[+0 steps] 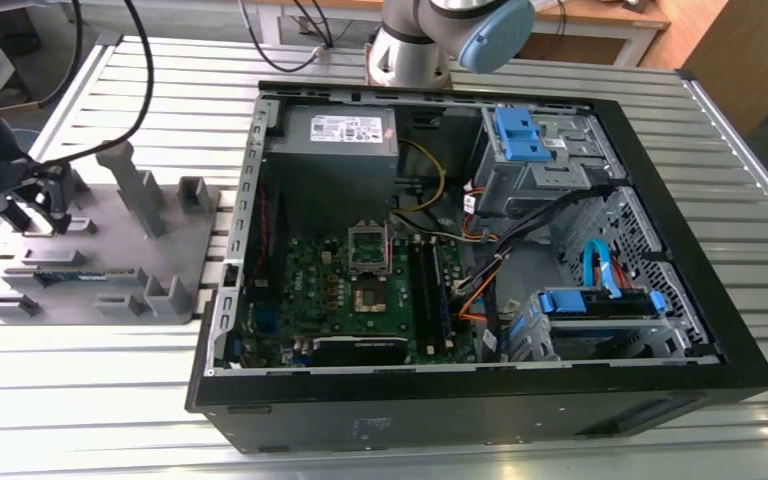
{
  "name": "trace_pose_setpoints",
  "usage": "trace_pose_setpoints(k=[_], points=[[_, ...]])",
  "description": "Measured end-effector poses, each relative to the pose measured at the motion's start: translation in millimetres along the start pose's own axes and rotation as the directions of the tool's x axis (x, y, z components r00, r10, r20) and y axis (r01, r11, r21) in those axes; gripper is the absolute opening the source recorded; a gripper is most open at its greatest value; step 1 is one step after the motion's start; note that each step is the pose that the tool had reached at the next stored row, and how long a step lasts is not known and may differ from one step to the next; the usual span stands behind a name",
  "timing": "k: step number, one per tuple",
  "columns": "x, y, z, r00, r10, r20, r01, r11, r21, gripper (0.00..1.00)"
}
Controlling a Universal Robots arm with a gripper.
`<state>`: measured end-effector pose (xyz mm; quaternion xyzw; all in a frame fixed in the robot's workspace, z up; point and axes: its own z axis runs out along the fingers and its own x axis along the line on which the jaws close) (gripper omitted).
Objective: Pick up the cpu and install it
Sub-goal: 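Pick up the cpu and move it towards the insertion slot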
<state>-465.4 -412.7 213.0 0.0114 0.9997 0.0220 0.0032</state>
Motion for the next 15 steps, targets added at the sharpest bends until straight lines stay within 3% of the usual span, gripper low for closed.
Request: trace_pose_setpoints(k=[15], points=[[0.0,0.2,-4.6,1.0,0.0,-0.0001,0.0,1.0,0.0001,0.47]])
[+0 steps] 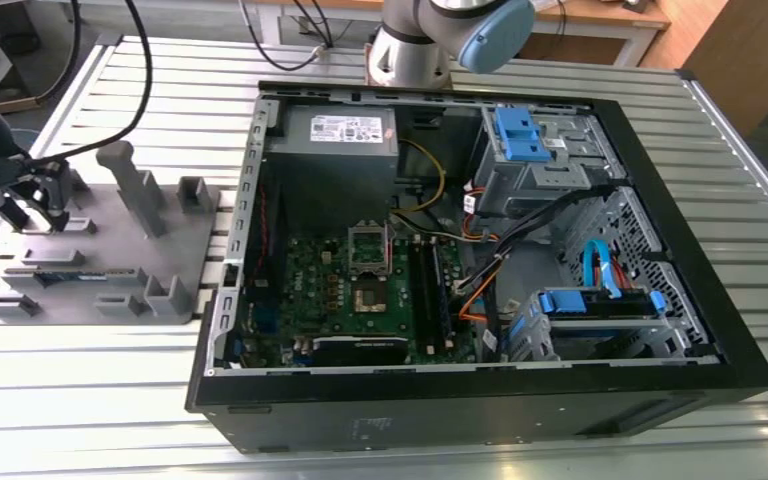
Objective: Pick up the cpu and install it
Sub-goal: 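Pick up the cpu and move it towards the insertion slot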
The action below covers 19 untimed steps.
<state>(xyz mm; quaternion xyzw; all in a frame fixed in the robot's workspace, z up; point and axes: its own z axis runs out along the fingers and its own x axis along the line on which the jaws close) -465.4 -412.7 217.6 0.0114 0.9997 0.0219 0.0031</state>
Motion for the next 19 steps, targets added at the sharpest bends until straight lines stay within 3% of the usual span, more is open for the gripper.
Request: trace_pose_setpoints(k=[19], points=[[0.0,0.2,-4.5,1.0,0.0,-0.0001,0.0,1.0,0.0,0.47]])
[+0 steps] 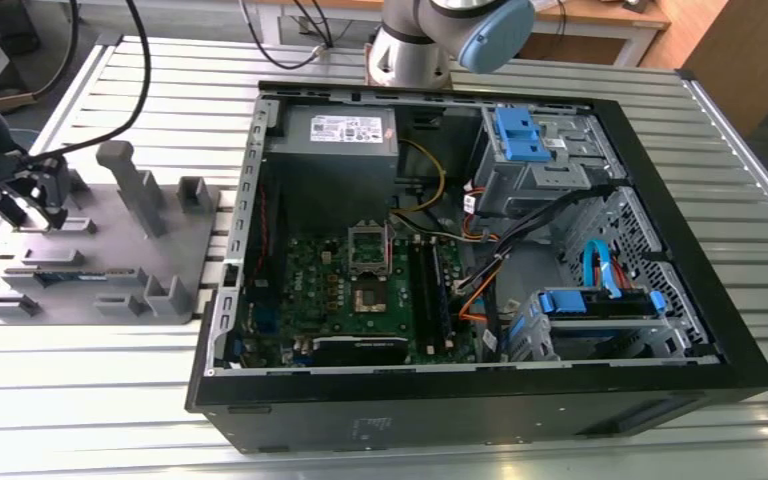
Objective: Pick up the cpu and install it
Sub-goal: 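Pick up the cpu and move it towards the insertion slot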
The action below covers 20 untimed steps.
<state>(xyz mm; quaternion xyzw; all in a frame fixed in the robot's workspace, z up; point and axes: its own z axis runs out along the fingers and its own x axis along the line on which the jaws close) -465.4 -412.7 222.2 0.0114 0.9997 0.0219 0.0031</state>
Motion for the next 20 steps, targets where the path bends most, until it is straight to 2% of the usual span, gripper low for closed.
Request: trace_pose_setpoints(k=[11,20], points=[[0.0,0.1,-2.4,1.0,0.0,0.0,0.0,1.0,0.0,0.47],[0.0,0.3,-6.7,1.0,0.0,-0.0001,0.0,1.0,0.0001,0.47]])
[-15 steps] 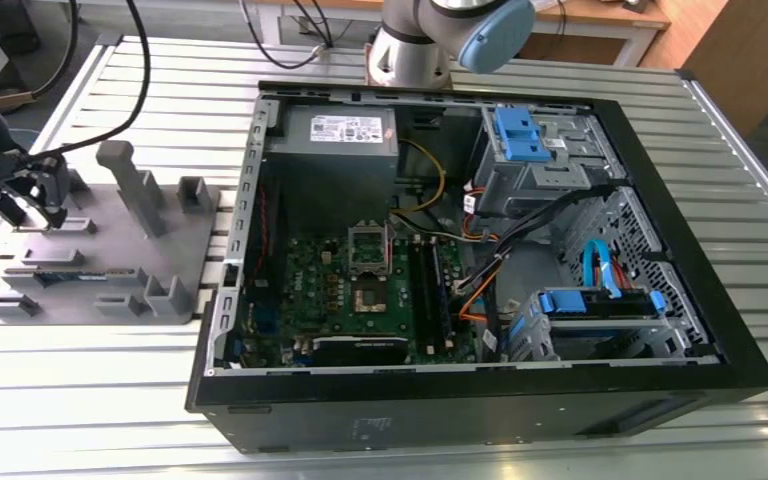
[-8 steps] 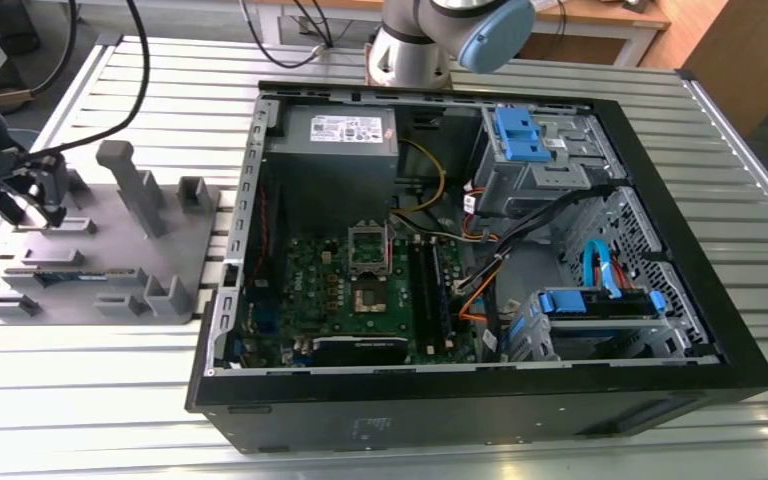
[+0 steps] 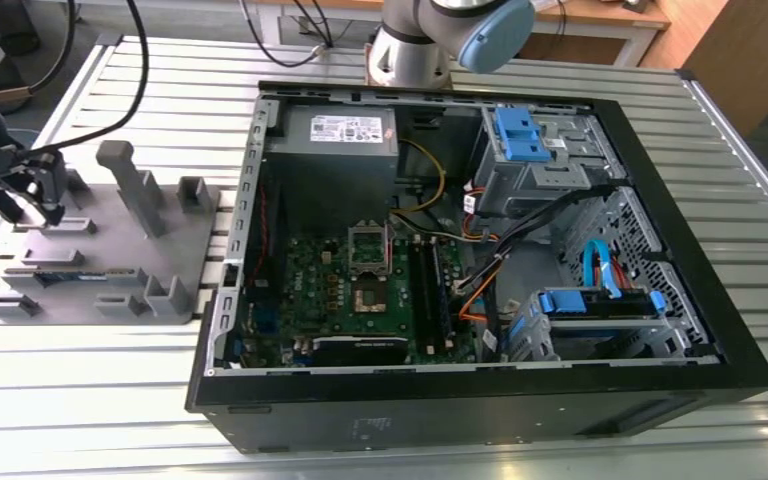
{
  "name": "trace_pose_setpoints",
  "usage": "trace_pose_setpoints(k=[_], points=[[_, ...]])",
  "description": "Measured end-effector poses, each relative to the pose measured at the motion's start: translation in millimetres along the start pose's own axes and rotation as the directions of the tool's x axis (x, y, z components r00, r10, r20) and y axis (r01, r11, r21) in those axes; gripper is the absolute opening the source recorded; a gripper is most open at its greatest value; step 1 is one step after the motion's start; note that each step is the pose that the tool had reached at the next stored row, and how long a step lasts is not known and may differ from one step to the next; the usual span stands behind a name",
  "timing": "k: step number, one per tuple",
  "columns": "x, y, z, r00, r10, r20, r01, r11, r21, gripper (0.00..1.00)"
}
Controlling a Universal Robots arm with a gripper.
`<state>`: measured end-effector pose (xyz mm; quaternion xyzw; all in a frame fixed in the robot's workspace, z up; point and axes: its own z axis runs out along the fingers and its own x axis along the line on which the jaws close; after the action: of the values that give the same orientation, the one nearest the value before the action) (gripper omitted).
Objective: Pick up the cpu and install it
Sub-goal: 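Pick up the cpu and move it towards the insertion slot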
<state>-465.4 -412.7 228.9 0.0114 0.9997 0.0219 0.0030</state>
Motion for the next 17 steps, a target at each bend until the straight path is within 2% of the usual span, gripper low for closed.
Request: trace_pose_setpoints(k=[17], points=[[-0.1,0.6,-12.6,1.0,0.0,0.0003,0.0,1.0,-0.0001,0.47]])
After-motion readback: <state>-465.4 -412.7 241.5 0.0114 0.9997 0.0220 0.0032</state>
